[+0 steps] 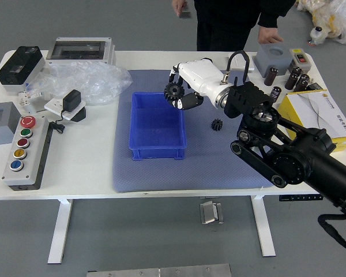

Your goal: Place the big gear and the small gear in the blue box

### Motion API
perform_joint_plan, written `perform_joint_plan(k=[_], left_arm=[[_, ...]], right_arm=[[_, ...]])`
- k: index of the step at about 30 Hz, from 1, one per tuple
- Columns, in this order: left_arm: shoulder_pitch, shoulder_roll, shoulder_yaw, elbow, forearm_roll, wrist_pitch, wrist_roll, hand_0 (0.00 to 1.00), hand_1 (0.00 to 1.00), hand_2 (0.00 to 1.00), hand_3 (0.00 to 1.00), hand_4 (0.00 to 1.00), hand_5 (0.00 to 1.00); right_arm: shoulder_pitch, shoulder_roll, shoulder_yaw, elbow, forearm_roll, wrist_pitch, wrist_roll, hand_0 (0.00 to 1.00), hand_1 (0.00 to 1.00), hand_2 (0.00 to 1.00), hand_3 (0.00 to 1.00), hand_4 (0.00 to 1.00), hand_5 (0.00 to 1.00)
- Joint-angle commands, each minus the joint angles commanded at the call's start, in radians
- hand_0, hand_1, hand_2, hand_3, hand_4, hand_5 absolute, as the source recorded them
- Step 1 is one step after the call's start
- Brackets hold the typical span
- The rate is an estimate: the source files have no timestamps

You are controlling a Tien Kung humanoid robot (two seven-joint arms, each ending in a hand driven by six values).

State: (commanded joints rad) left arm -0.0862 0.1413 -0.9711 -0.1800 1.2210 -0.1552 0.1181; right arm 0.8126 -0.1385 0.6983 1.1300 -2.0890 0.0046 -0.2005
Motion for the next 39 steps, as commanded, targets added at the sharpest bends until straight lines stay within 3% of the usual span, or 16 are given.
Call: perform_joint_plan(k=[3,4,9,10,20,27,28,33,34,39], left_arm=[[0.0,0.0,0.003,0.0,0.0,0.0,0.0,0.85,0.82,0.799,0.822,0.68,0.3],[0.0,0.001,0.004,0.0,0.0,0.0,0.0,0.85,0.821,0.799,0.822,0.68,0.3],[0.0,0.001,0.006,0.0,0.001,0.0,0.0,0.85,0.821,0.799,0.822,0.68,0.3],[0.0,0.001,0.006,0.0,0.001,0.0,0.0,0.85,0.82,0.799,0.823,0.68,0.3],[0.0,-0.002,0.009,0.0,0.004,-0.001,0.001,0.85,0.821,0.799,0.823,0.68,0.3],[0.0,-0.002,0.01,0.0,0.003,0.0,0.0,0.851,0.821,0.799,0.823,0.68,0.301],[0.0,-0.002,0.009,0.0,0.002,0.0,0.0,0.851,0.821,0.799,0.823,0.68,0.3],[0.0,-0.002,0.005,0.0,-0.001,0.001,-0.001,0.851,0.821,0.799,0.823,0.68,0.3],[0.001,-0.002,0.004,0.0,-0.003,0.001,-0.001,0.85,0.821,0.799,0.823,0.68,0.301],[-0.001,-0.003,-0.002,0.0,-0.004,0.001,-0.003,0.85,0.821,0.799,0.823,0.68,0.301]], right_arm=[[-0.011,0.023,-0.014,-0.015,0.014,-0.005,0.004,0.602,0.428,0.415,0.389,0.673,0.161],[-0.014,0.029,-0.017,-0.02,0.019,-0.004,0.005,0.577,0.463,0.518,0.599,0.699,0.264],[-0.025,0.043,-0.019,-0.034,0.047,0.043,0.005,0.577,0.463,0.518,0.599,0.699,0.264],[-0.026,0.043,-0.018,-0.035,0.051,0.053,0.005,0.632,0.514,0.658,0.871,0.887,0.373],[-0.029,0.052,0.005,-0.042,0.076,0.087,0.022,0.641,0.528,0.693,0.93,0.921,0.407],[-0.029,0.042,0.031,-0.033,0.082,0.076,0.028,0.652,0.539,0.714,0.958,0.939,0.426],[-0.029,0.032,0.04,-0.029,0.081,0.071,0.029,0.64,0.523,0.684,0.89,0.94,0.443],[-0.037,-0.047,0.075,-0.018,0.09,0.057,0.035,0.64,0.523,0.684,0.89,0.94,0.443],[-0.041,-0.066,0.08,-0.019,0.095,0.055,0.037,0.622,0.505,0.64,0.809,0.914,0.421],[-0.066,-0.14,0.093,-0.058,0.128,0.042,0.058,0.622,0.505,0.64,0.809,0.914,0.421]])
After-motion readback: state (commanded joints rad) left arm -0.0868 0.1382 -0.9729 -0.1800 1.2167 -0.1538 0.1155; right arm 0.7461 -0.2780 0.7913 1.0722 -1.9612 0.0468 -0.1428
